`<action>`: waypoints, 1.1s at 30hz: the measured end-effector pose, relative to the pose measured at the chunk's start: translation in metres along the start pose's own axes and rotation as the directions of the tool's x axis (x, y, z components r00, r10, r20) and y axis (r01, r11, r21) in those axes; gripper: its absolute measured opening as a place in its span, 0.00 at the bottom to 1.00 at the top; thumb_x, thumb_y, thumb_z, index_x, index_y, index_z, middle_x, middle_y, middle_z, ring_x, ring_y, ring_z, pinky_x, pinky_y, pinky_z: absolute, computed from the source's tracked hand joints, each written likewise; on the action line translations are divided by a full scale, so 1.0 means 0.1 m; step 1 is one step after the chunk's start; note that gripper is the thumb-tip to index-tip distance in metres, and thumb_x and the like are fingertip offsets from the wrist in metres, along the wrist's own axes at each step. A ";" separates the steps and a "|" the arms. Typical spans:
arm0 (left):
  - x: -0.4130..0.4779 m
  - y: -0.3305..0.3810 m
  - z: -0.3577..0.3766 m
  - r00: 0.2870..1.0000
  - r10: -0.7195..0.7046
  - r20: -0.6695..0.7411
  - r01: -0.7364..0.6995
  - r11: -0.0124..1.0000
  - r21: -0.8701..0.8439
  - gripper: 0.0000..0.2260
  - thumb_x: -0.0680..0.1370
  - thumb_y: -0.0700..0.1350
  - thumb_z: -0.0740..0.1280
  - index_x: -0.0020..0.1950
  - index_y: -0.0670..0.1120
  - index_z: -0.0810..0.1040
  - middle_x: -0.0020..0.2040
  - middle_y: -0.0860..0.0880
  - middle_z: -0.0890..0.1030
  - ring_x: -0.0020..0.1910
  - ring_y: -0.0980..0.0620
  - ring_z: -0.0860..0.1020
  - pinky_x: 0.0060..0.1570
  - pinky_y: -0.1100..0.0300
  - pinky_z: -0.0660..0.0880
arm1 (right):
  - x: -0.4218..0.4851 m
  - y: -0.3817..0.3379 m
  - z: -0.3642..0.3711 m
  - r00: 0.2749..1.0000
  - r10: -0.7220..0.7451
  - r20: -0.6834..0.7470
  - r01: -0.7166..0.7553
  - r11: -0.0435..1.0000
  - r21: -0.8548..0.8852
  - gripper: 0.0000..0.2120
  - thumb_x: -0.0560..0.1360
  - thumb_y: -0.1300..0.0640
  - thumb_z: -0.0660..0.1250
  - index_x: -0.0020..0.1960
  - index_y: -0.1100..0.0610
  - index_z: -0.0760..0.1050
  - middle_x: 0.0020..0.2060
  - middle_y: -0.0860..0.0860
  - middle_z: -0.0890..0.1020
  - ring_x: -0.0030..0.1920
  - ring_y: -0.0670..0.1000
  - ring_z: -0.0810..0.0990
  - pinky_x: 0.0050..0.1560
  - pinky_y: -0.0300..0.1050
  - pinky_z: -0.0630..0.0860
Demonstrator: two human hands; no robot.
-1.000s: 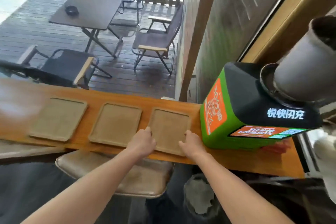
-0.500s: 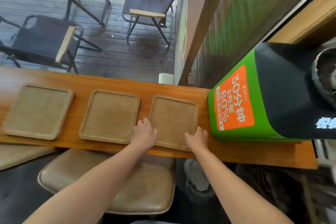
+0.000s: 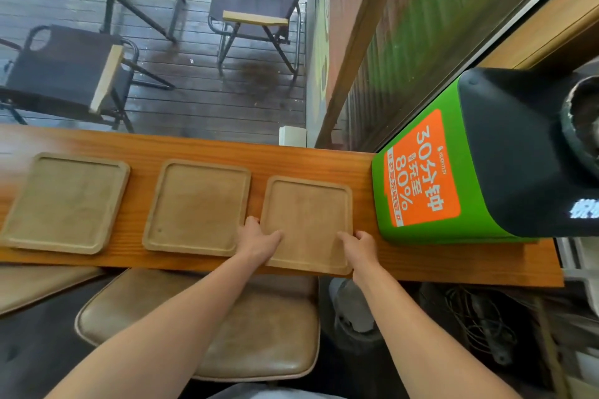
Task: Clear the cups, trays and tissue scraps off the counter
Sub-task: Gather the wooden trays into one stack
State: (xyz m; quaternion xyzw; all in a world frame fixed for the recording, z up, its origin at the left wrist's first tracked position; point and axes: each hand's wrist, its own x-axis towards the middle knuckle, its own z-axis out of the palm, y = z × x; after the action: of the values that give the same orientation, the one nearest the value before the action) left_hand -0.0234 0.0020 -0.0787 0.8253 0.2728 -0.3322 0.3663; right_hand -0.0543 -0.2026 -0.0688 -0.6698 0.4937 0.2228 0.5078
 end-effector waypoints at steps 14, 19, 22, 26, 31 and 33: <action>0.01 -0.05 -0.57 0.999 0.006 0.041 0.004 0.973 -0.231 0.26 0.73 0.50 0.75 0.65 0.46 0.67 0.61 0.46 0.75 0.53 0.49 0.74 0.47 0.56 0.73 | -0.31 -0.25 0.30 0.995 0.015 0.099 -0.012 1.000 -0.023 0.15 0.79 0.57 0.67 0.65 0.59 0.72 0.55 0.55 0.79 0.54 0.56 0.76 0.49 0.51 0.74; 0.08 -0.19 -0.98 0.999 0.014 -0.034 -0.022 0.970 -0.244 0.28 0.72 0.53 0.76 0.66 0.46 0.67 0.59 0.48 0.74 0.53 0.49 0.74 0.47 0.56 0.74 | -0.43 -0.52 0.62 0.983 -0.004 0.185 0.023 0.995 -0.098 0.15 0.80 0.57 0.67 0.65 0.62 0.73 0.54 0.56 0.80 0.54 0.58 0.78 0.51 0.53 0.77; 0.13 -0.36 -1.22 0.998 0.011 -0.068 -0.028 0.970 -0.243 0.30 0.72 0.52 0.76 0.68 0.45 0.66 0.64 0.46 0.72 0.55 0.50 0.71 0.52 0.57 0.70 | -0.51 -0.61 0.88 0.973 -0.020 0.231 0.048 0.992 -0.116 0.15 0.80 0.59 0.67 0.65 0.63 0.73 0.56 0.58 0.81 0.56 0.60 0.79 0.59 0.58 0.78; 0.21 -0.61 -1.53 0.995 0.003 -0.095 -0.026 0.969 -0.244 0.28 0.72 0.52 0.76 0.65 0.46 0.68 0.62 0.46 0.75 0.57 0.48 0.74 0.54 0.55 0.73 | -0.63 -0.67 1.25 0.963 -0.023 0.267 0.060 0.990 -0.131 0.12 0.79 0.62 0.66 0.61 0.61 0.72 0.50 0.58 0.81 0.53 0.60 0.80 0.60 0.60 0.77; 0.34 -0.84 -1.82 0.995 -0.013 -0.104 -0.010 0.975 -0.221 0.21 0.71 0.53 0.76 0.56 0.49 0.69 0.54 0.48 0.77 0.52 0.48 0.77 0.50 0.53 0.76 | -0.73 -0.69 1.63 0.961 -0.008 0.276 0.063 0.979 -0.192 0.11 0.79 0.61 0.66 0.61 0.60 0.73 0.52 0.58 0.82 0.54 0.60 0.81 0.61 0.61 0.78; 0.41 -0.90 -1.90 0.996 -0.018 -0.091 -0.002 0.978 -0.208 0.21 0.72 0.53 0.76 0.55 0.48 0.69 0.53 0.49 0.77 0.50 0.48 0.77 0.47 0.55 0.74 | -0.75 -0.71 1.73 0.964 0.005 0.267 0.054 0.976 -0.212 0.12 0.79 0.61 0.66 0.63 0.60 0.74 0.53 0.57 0.82 0.54 0.59 0.81 0.60 0.59 0.78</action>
State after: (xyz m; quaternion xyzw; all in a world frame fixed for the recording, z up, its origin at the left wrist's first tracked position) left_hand 0.0061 0.2127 -0.0503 0.7959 0.3260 -0.2647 0.4361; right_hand 0.0126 -0.0139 -0.0426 -0.6914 0.3854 0.3570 0.4960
